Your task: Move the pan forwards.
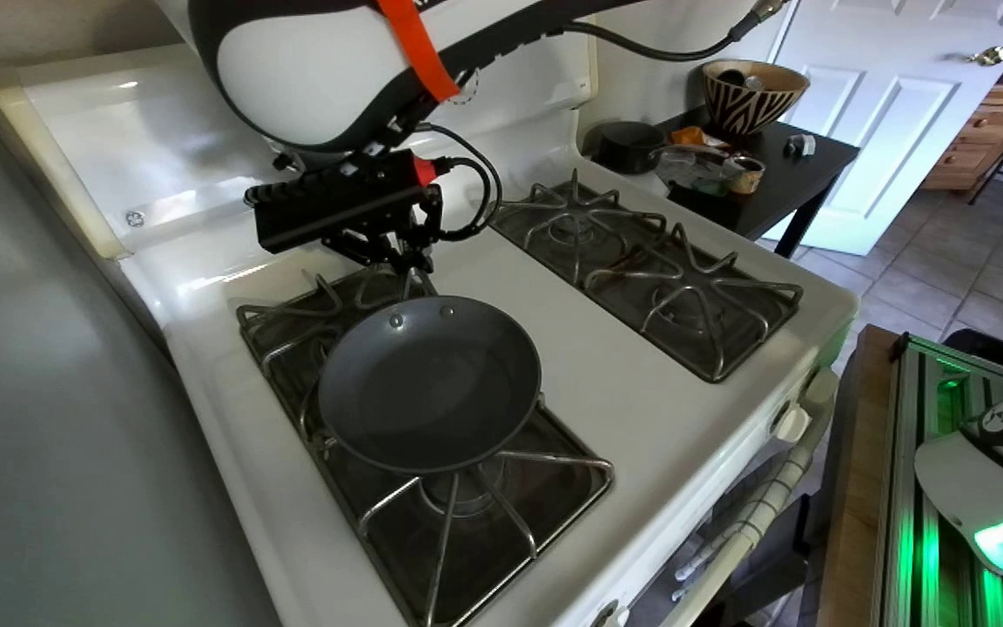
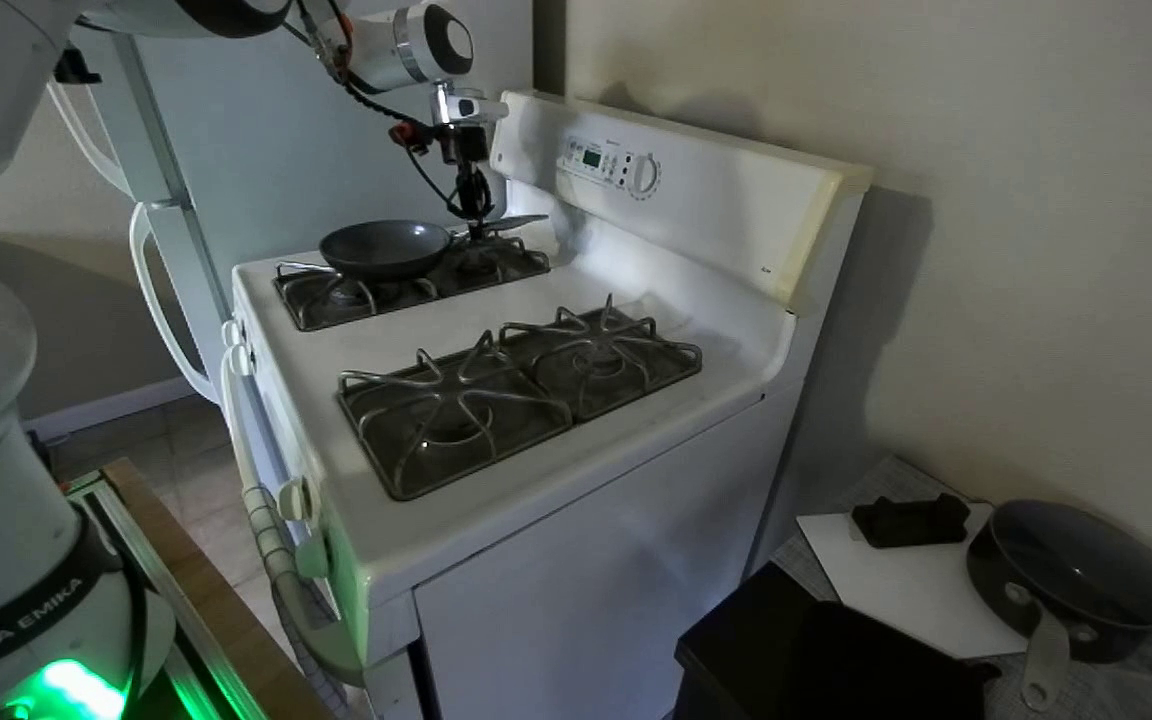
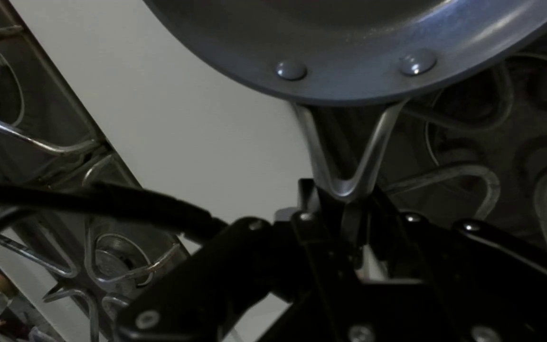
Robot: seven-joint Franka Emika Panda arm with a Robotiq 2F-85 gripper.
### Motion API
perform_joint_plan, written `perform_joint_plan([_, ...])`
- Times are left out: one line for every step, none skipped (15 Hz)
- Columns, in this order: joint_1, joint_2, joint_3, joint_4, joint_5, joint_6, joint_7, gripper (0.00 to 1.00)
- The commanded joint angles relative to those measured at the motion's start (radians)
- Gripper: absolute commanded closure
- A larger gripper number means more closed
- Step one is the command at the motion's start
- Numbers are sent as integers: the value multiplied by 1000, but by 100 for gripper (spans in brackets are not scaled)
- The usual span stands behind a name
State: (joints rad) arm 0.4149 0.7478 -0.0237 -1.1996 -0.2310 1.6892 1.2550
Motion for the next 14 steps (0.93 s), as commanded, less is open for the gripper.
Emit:
perform_joint_plan([6,-52,9,-90,1,43,2,95])
perform_joint_plan([5,-56,14,-97,7,55,1,95])
perform_joint_plan([4,-59,17,-103,11,63,-2,95])
perform_joint_plan([5,-63,19,-110,13,68,-2,95])
perform_joint_plan([5,-66,22,-116,13,73,-3,95])
perform_joint_plan([6,-68,24,-121,11,76,-3,95])
perform_joint_plan([6,-70,27,-125,10,78,-3,95])
perform_joint_plan([6,-73,29,-131,10,82,-4,95])
perform_joint_plan([0,-72,40,-128,5,77,-2,95])
perform_joint_plan([5,-80,34,-143,8,85,-7,95])
perform_joint_plan([4,-83,35,-150,8,90,-6,95])
perform_joint_plan([-1,-82,44,-147,3,86,-5,95])
perform_joint_plan([-2,-86,46,-155,4,89,-6,95])
perform_joint_plan([-2,-91,48,-161,4,91,-6,95])
